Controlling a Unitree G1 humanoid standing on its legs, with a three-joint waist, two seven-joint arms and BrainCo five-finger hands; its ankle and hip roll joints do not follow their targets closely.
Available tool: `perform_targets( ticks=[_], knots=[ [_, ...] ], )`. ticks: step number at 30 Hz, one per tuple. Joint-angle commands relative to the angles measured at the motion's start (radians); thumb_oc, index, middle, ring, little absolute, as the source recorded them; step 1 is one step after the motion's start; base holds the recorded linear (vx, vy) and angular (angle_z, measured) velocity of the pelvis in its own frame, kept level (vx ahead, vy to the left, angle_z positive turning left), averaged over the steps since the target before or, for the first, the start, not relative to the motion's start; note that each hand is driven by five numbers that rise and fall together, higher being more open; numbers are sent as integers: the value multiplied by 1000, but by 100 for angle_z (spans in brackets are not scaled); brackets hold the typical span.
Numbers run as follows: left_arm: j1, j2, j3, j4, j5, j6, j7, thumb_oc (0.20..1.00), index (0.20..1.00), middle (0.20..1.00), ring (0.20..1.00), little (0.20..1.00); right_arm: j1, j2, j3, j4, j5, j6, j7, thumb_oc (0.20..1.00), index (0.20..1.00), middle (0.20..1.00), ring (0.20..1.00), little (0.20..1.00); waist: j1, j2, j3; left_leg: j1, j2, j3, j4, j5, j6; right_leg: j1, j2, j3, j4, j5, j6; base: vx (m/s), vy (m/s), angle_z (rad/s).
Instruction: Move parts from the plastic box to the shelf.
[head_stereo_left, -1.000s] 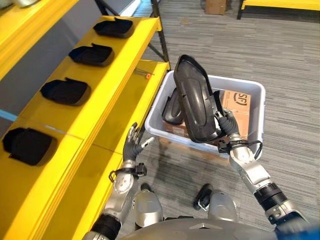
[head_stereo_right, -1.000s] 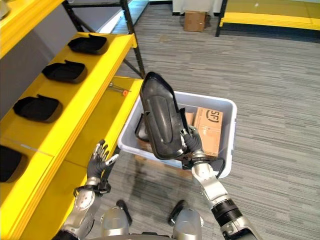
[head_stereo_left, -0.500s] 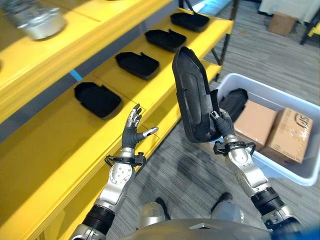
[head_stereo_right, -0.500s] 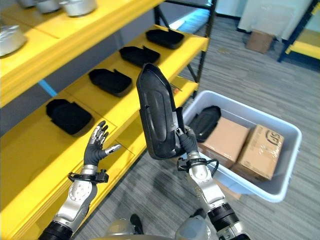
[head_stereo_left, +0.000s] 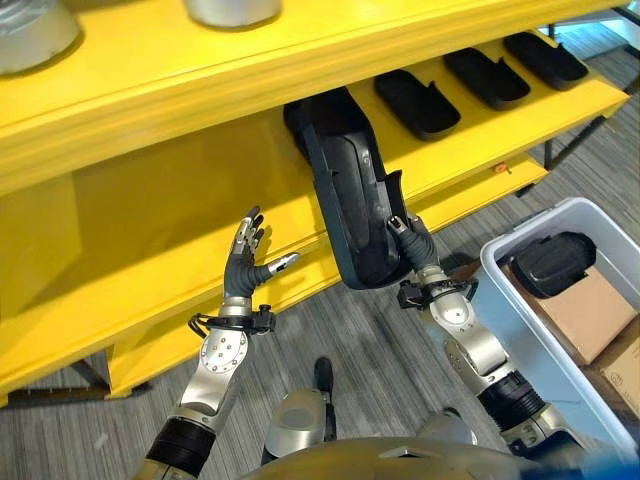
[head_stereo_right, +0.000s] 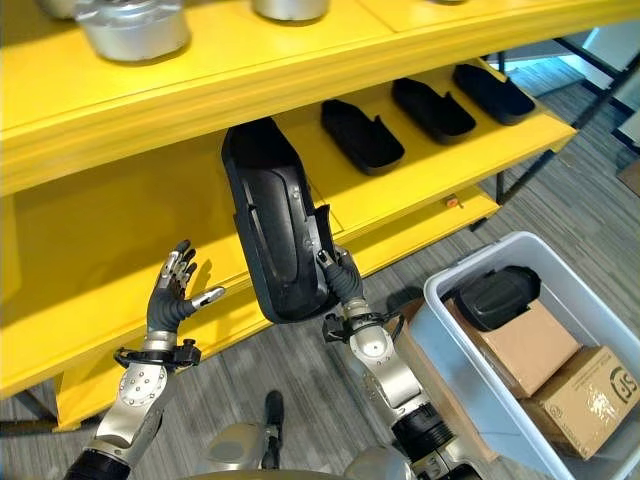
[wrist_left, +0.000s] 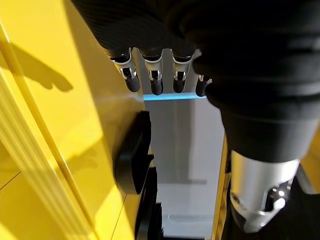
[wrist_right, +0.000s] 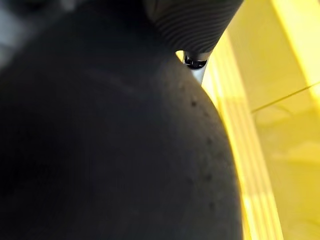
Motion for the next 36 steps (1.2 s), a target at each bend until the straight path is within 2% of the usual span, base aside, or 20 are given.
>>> perform_targets(
  ticks=[1, 2, 4, 5, 7, 10, 12, 16, 21, 24, 25, 26, 27, 28, 29, 30, 32, 33, 36],
  knots=[
    [-34, -9, -37, -33, 17, -59, -6, 1000, 1000, 1000, 1000, 1000, -50, -24, -47, -92, 61, -78, 44, 200, 200, 200, 200, 200, -24, 5, -9, 60, -25, 40, -1, -128, -58, 64, 120, -59, -125, -11, -49, 135, -24, 28],
    [-37, -18, -45, -30, 15, -65, -3, 1000, 1000, 1000, 1000, 1000, -54, -31, -42, -91, 69, -79, 44, 200, 200, 200, 200, 200, -32, 0, -3, 67, -34, 21, -1, -129, -60, 49, 174, -35, -156, -33, -77, 153, -40, 5],
    [-42, -26, -56, -28, 15, -67, -11, 1000, 1000, 1000, 1000, 1000, -58, -36, -38, -92, 74, -78, 46, 200, 200, 200, 200, 200, -40, -4, 0, 68, -45, 4, -1, -129, -60, 38, 213, -11, -180, -40, -97, 121, -38, 36],
    [-53, -40, -78, -25, 14, -74, -31, 1000, 1000, 1000, 1000, 1000, -64, -40, -36, -89, 66, -86, 41, 200, 200, 200, 200, 200, -52, -9, 5, 67, -67, -28, -1, -128, -56, 30, 252, 36, -198, -45, -115, 85, -39, 56],
    [-89, -47, -100, -13, 22, -82, -30, 1000, 1000, 1000, 1000, 1000, -76, -50, -40, -71, 32, -110, 42, 200, 200, 200, 200, 200, -64, -13, 12, 44, -93, -65, -1, -122, -49, 31, 264, 95, -236, -34, -122, 59, -70, 40],
    [-104, -51, -107, -7, 17, -75, -26, 1000, 1000, 1000, 1000, 1000, -93, -52, -28, -22, 8, -163, 66, 200, 200, 200, 200, 200, -56, -11, 23, 32, -102, -59, 12, -119, -50, 52, 258, 89, -266, -25, -121, 116, -94, 49],
    [-93, -54, -112, -12, 26, -67, -31, 1000, 1000, 1000, 1000, 1000, -86, -57, -16, -27, -19, -171, 81, 200, 200, 200, 200, 200, -57, -6, 23, 30, -108, -58, 34, -127, -50, 72, 249, 91, -280, -24, -122, 181, -59, 16],
    [-63, -51, -109, -16, -16, -47, -26, 1000, 1000, 1000, 1000, 1000, -95, -63, 3, -34, -53, -162, 109, 200, 200, 200, 200, 200, -58, 3, 22, 37, -117, -45, 77, -158, -46, 96, 239, 84, -276, -41, -127, 203, -22, 13],
    [-35, -52, -99, -29, -29, -61, -3, 1000, 1000, 1000, 1000, 1000, -89, -72, 21, -60, -70, -150, 130, 200, 200, 200, 200, 200, -59, 13, 20, 45, -123, -27, 120, -187, -36, 105, 232, 70, -232, -72, -133, 180, -14, 24],
    [-30, -55, -98, -23, -37, -42, 10, 1000, 1000, 1000, 1000, 1000, -75, -70, 24, -72, -46, -141, 123, 200, 200, 200, 200, 200, -64, 13, 27, 43, -119, 13, 178, -218, -36, 111, 221, 42, -196, -93, -141, 174, -60, 13],
    [-31, -57, -101, -16, -29, -44, 6, 1000, 1000, 1000, 1000, 1000, -67, -73, 15, -78, -19, -135, 115, 200, 200, 200, 200, 200, -77, 5, 34, 36, -104, 73, 250, -257, -37, 111, 201, 18, -181, -104, -148, 62, -51, 40],
    [-35, -55, -105, -12, -27, -49, 12, 1000, 1000, 1000, 1000, 1000, -67, -76, 10, -80, -13, -134, 117, 200, 200, 200, 200, 200, -82, 1, 39, 24, -96, 97, 298, -284, -36, 104, 188, 2, -166, -112, -153, -13, -42, 117],
    [-45, -54, -108, -8, -35, -46, 19, 1000, 1000, 1000, 1000, 1000, -66, -80, 2, -80, -20, -135, 120, 200, 200, 200, 200, 200, -84, 1, 48, -4, -76, 116, 370, -276, -55, 99, 176, -20, -151, -122, -161, -10, -35, 158],
    [-56, -58, -110, -4, -48, -37, 3, 1000, 1000, 1000, 1000, 1000, -70, -81, 0, -72, -34, -141, 99, 200, 200, 200, 200, 200, -92, 0, 61, -24, -4, 157, 460, -255, -93, 106, 165, -42, -132, -148, -168, 8, 0, 123],
    [-64, -64, -111, 5, -51, -37, -14, 1000, 1000, 1000, 1000, 1000, -77, -79, -4, -68, -36, -132, 88, 200, 200, 200, 200, 200, -105, 3, 69, -27, 67, 192, 487, -230, -116, 101, 156, -60, -103, -167, -177, 42, 130, 60],
    [-67, -72, -113, 16, -44, -45, -19, 1000, 1000, 1000, 1000, 1000, -89, -77, -11, -59, -16, -114, 93, 200, 200, 200, 200, 200, -118, 10, 69, -9, 124, 201, 454, -185, -133, 87, 148, -66, -69, -181, -187, 54, 296, 48],
    [-66, -79, -112, 28, -48, -53, -17, 1000, 1000, 1000, 1000, 1000, -102, -79, -21, -48, 16, -97, 109, 200, 200, 200, 200, 200, -121, 20, 66, 26, 156, 160, 349, -127, -158, 68, 137, -55, -28, -200, -192, 43, 466, 55],
    [-61, -81, -106, 28, -56, -77, -19, 1000, 1000, 1000, 1000, 1000, -125, -98, -25, -47, 45, -105, 137, 200, 200, 200, 200, 200, -111, 25, 61, 24, 220, 82, 230, -17, -189, 39, 116, -41, 4, -205, -199, -28, 551, 1],
    [-53, -80, -106, 24, -99, -85, -15, 1000, 1000, 1000, 1000, 1000, -164, -120, -30, -47, 64, -99, 152, 200, 200, 200, 200, 200, -108, 41, 69, -17, 312, 17, 189, 97, -218, 5, 74, -6, 84, -245, -209, -16, 607, -22]
  ],
)
